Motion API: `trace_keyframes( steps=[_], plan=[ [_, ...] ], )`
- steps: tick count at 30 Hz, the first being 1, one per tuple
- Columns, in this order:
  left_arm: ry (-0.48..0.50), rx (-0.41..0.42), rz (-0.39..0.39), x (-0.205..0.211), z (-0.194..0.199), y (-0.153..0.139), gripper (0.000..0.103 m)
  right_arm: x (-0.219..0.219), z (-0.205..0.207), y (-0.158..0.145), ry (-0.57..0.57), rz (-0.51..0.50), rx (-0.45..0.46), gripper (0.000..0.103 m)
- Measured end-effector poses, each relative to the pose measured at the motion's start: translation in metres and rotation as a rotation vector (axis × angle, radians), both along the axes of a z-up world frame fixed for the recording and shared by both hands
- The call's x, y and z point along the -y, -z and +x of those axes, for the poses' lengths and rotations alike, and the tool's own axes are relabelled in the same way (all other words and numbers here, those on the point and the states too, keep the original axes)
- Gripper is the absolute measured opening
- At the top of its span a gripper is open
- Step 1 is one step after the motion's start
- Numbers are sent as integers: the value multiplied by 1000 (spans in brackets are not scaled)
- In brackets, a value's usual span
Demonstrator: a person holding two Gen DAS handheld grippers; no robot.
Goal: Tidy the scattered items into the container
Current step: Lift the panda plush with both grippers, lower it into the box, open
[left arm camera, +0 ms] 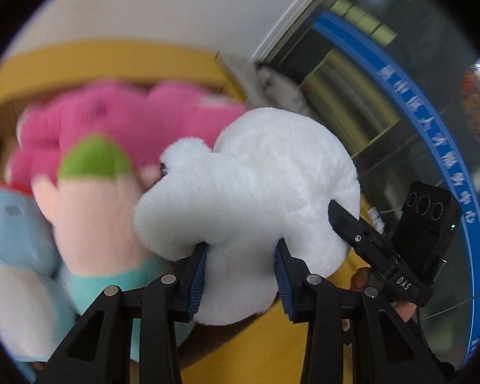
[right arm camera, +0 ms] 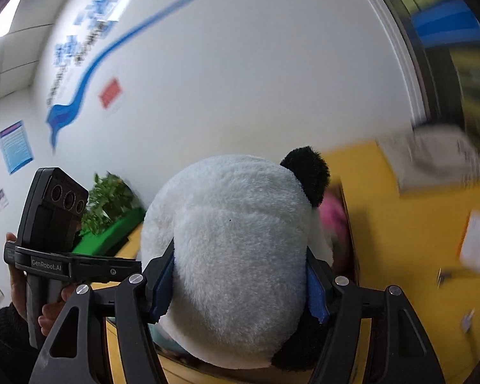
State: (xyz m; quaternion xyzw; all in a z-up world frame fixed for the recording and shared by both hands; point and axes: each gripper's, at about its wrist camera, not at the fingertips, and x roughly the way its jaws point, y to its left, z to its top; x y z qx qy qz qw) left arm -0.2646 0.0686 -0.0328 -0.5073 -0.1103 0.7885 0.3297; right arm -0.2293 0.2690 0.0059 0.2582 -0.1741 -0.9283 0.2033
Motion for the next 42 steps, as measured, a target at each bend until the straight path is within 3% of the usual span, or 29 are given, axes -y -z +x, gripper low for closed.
trace_keyframes(
  steps=[4, 8, 11, 13, 16, 17, 18, 19, 21, 22, 23, 25, 27, 31, 32, 33, 34, 35, 36, 38, 40, 42],
  plan=[
    [0, 11, -11, -4, 4, 30, 37, -2, -10, 55, 0, 22, 174, 73],
    [-2, 11, -51, -10, 5, 31, 37, -4, -13, 55, -2, 62, 224, 78],
    [20, 11, -45, -11, 5, 26, 40, -4, -13, 37, 18, 153, 235, 85],
    [25, 13, -52, -11, 2, 26, 41, -4, -5, 9, 35, 235, 166, 85],
    [30, 9, -64, -11, 1, 24, 43, 5, -5, -35, 32, 236, 61, 83],
    [30, 6, -68, -10, 1, 24, 45, 12, -13, -45, 17, 244, 39, 81],
    [31, -1, -70, -10, 2, 23, 45, 20, -17, -48, 10, 273, 38, 71],
    [32, -6, -72, -9, 4, 22, 47, 30, -35, -40, 3, 343, 57, 51],
    [17, -18, -88, -6, 9, 18, 47, 47, -71, -3, -5, 462, 170, 28],
    [4, -26, -88, -1, 12, 15, 45, 48, -87, 25, -10, 485, 239, 27],
    [6, -30, -82, 4, 15, 13, 45, 47, -96, 38, 9, 469, 248, 27],
    [-3, -39, -47, 17, 21, 7, 45, 42, -98, 42, 32, 412, 269, 27],
    [-30, -56, -16, 29, 28, 1, 45, 47, -99, 42, 23, 456, 275, 28],
    [-85, -93, -52, 44, 46, -5, 46, 46, -90, 35, 28, 472, 269, 28],
    [-94, -99, -61, 46, 50, -6, 46, 45, -82, 29, 42, 474, 254, 30],
    [-107, -108, -68, 51, 58, -9, 46, 45, -75, 21, 63, 483, 232, 40],
    [-118, -118, -71, 55, 64, -12, 46, 45, -65, 11, 100, 497, 210, 63],
    [-130, -132, -75, 60, 71, -15, 46, 44, -54, 0, 135, 496, 186, 76],
    [-147, -151, -84, 66, 79, -18, 46, 44, -44, -11, 134, 463, 159, 101],
    [-172, -176, -100, 78, 90, -22, 61, 44, -9, -37, 72, 352, 79, 103],
    [-213, -185, -95, 90, 96, -20, 74, 50, 26, -51, 64, 342, 20, 103],
    [-242, -168, -106, 101, 95, -11, 75, 56, 44, -51, 55, 351, 14, 103]
  ],
)
